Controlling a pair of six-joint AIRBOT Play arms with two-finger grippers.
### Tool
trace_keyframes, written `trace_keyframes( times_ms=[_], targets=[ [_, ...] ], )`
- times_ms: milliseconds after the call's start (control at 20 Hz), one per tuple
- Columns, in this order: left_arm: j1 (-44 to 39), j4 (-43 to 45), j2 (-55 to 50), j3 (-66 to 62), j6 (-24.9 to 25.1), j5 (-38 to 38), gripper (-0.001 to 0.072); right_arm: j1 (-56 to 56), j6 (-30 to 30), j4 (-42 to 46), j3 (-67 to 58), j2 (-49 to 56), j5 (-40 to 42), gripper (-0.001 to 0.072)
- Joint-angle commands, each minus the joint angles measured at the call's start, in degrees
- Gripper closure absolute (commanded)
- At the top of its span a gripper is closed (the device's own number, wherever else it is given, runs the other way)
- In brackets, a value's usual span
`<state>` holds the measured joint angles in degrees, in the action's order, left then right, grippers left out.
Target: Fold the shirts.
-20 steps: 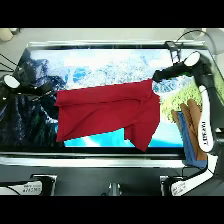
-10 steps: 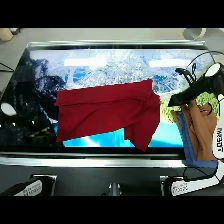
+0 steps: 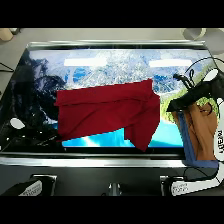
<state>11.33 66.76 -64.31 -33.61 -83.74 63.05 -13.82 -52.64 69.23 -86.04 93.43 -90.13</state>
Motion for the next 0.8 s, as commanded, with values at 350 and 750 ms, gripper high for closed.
trace_keyframes(
  times_ms=[350,750],
  targets=[
    [-1.8,-0.6,0.1,4.6,-0.9,-4.7,0.0563,0.0,1.9,-1.1,8.0,-0.9,-0.1,0.0319],
    [-1.8,-0.8,1.2,3.2,-0.6,-4.8,0.0679,0.0,2.3,-5.9,18.1,-1.1,11.1,0.0319]
  ],
)
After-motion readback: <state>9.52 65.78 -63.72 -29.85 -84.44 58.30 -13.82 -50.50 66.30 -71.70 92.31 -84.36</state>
